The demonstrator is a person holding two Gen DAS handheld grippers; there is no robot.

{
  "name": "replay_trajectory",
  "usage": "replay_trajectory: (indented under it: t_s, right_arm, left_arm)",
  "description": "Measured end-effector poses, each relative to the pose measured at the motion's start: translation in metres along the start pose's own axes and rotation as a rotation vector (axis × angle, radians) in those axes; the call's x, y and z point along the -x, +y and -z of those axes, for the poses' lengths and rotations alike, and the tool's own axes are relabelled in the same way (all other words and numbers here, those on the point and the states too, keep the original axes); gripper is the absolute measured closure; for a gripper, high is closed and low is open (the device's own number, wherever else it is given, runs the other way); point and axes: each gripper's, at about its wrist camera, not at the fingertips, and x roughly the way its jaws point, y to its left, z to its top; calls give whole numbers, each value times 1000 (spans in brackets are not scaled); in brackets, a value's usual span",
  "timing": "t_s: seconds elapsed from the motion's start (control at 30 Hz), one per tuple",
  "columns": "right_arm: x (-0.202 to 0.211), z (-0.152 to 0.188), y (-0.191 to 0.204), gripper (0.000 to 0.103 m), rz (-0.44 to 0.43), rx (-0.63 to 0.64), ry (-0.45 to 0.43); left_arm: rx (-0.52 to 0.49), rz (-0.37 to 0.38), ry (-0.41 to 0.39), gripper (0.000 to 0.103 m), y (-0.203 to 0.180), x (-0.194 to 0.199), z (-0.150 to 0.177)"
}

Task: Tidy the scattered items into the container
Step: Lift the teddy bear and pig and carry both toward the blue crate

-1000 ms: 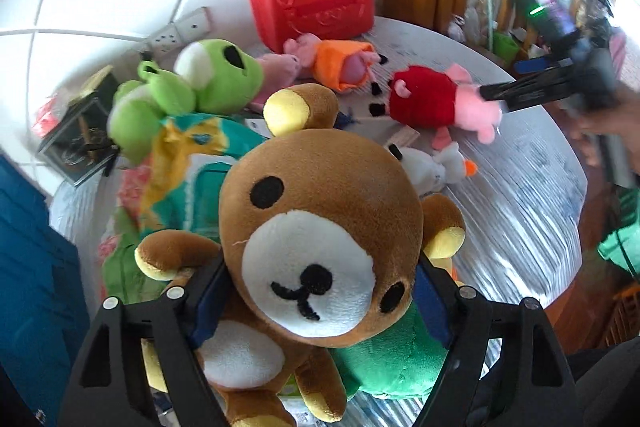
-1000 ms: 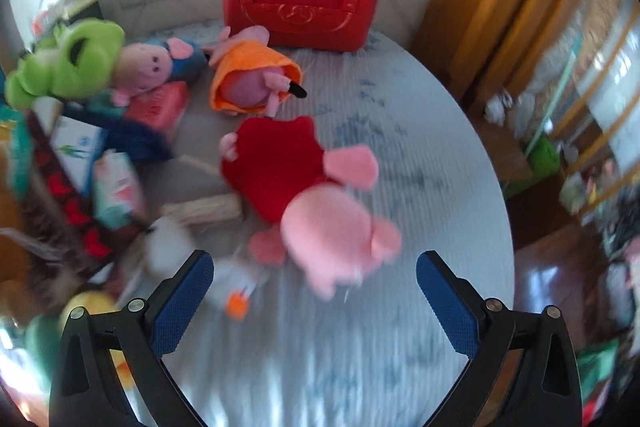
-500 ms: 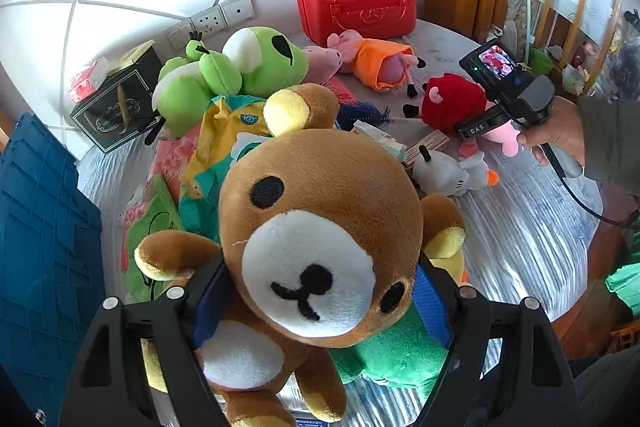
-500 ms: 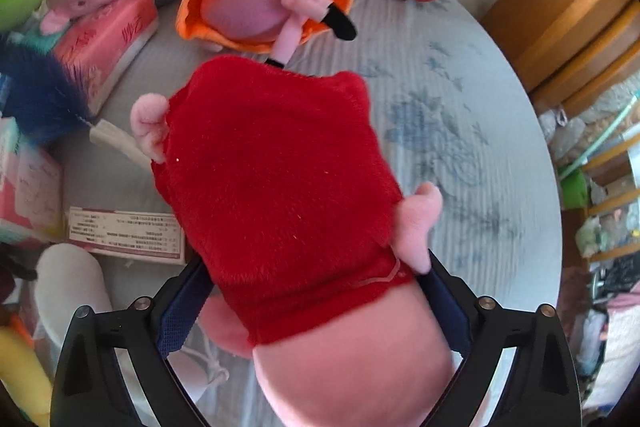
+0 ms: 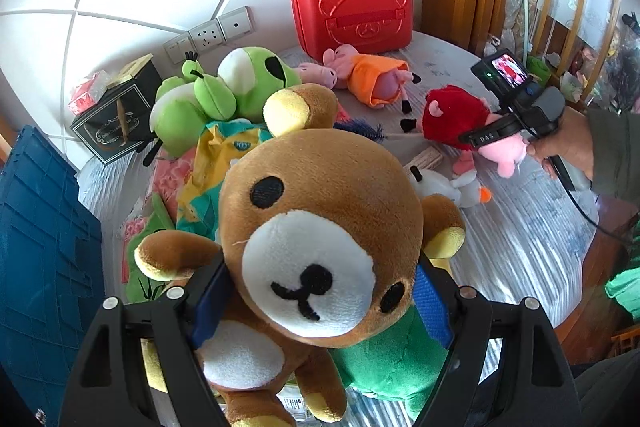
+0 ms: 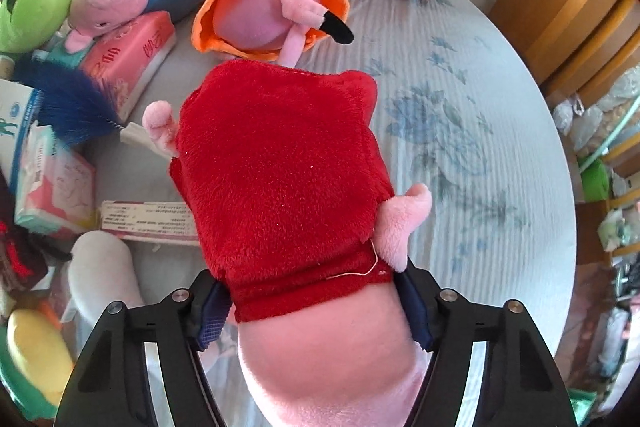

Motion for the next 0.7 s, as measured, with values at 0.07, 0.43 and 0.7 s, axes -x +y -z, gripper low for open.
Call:
replay_trajectory:
  t_s: [0.07, 0.43, 0.7]
  right_arm:
    - [8, 3, 1, 32, -4, 0, -6]
    - [80, 15, -7, 32, -32, -59, -89]
    - [161, 27, -6, 32, -85, -99, -192]
  left_arm:
    - [-5, -3, -5, 23, -2, 1, -2]
    - [25, -2, -52, 23, -7, 13, -12]
    - [83, -7, -95, 23, -6, 31, -20]
